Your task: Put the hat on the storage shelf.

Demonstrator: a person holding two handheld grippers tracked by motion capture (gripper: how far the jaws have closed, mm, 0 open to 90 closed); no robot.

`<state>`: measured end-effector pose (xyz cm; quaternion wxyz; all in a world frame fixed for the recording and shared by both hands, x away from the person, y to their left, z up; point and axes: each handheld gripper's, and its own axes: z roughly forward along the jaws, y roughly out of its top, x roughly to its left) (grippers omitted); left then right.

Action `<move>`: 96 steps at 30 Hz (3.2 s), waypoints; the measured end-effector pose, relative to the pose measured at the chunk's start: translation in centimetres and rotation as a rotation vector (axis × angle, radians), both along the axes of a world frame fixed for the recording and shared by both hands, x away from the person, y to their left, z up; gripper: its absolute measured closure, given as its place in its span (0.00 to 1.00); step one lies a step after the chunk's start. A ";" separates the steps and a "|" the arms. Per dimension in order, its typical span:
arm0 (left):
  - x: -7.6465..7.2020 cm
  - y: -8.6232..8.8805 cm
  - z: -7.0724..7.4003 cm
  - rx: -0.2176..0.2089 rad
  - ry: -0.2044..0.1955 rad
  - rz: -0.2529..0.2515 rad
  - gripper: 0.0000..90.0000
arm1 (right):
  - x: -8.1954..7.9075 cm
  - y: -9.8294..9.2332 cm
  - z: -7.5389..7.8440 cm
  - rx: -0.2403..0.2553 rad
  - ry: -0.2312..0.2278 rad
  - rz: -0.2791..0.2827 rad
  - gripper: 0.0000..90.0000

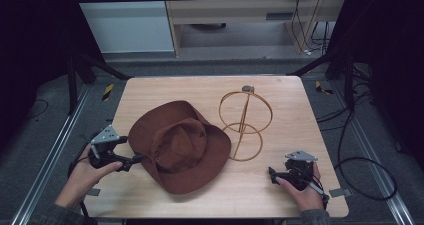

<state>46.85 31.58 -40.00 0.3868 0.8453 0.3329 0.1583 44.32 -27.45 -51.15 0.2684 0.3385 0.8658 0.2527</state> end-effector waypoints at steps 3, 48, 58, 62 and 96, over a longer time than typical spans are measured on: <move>0.5 -0.9 0.7 0.033 0.006 -0.011 0.06 | 0.0 0.0 0.0 0.000 0.000 0.000 0.01; 8.3 -13.1 0.7 0.341 0.101 -0.142 0.10 | 0.0 0.0 0.0 0.001 0.000 0.000 0.00; 9.1 -13.6 -0.6 0.359 0.127 -0.161 0.14 | 0.1 0.0 0.0 -0.001 -0.002 0.004 0.00; 9.2 -13.9 -1.0 0.361 0.136 -0.164 0.22 | 0.1 0.0 0.0 -0.001 -0.002 0.004 0.00; 7.3 -11.1 2.4 0.309 0.081 -0.155 0.98 | 0.1 0.1 0.0 0.005 0.000 -0.001 0.01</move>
